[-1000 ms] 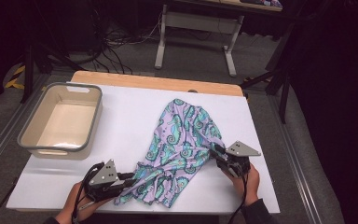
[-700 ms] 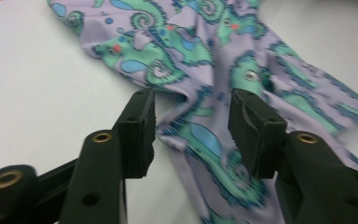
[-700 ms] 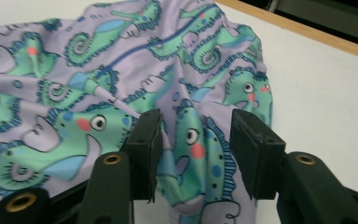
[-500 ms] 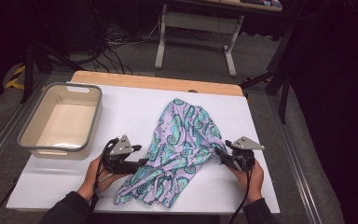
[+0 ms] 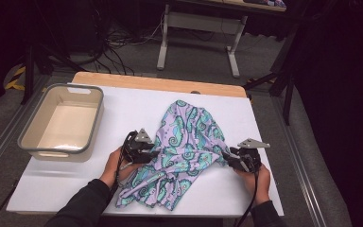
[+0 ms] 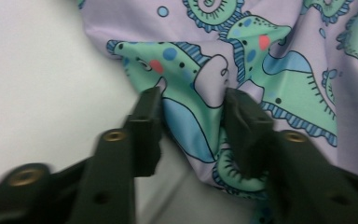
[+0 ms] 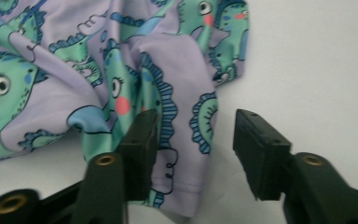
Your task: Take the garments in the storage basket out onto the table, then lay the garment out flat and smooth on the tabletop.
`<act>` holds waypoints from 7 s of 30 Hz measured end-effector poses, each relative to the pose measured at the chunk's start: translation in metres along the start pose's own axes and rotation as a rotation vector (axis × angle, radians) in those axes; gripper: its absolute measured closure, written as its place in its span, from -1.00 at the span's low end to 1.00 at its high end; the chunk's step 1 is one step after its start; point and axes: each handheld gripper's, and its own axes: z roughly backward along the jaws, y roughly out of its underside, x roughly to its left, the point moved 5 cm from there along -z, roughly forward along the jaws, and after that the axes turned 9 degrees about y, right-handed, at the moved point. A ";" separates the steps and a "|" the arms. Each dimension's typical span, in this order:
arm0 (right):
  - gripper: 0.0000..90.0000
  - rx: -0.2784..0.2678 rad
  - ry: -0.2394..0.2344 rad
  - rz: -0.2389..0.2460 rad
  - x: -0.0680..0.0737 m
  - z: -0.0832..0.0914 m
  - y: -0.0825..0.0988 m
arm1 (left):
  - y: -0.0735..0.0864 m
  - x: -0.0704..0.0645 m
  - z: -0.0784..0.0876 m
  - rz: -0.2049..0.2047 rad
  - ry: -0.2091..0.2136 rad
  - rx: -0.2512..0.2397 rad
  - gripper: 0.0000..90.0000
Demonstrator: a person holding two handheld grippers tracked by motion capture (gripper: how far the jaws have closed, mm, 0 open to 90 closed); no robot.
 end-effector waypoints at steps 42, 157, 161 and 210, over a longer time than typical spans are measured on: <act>0.96 -0.148 0.121 0.128 0.009 0.044 -0.014 | 0.078 -0.039 0.095 -0.090 -0.066 -0.032 0.92; 0.31 -0.143 -0.086 0.136 0.042 0.032 -0.024 | 0.092 -0.044 0.083 -0.100 -0.013 -0.005 0.89; 0.17 -0.097 -0.210 0.162 0.083 0.026 -0.016 | 0.091 -0.044 0.082 -0.106 -0.012 0.001 0.89; 0.91 -0.029 -0.150 0.290 0.086 0.061 0.016 | 0.053 -0.044 0.077 -0.093 -0.017 -0.157 0.24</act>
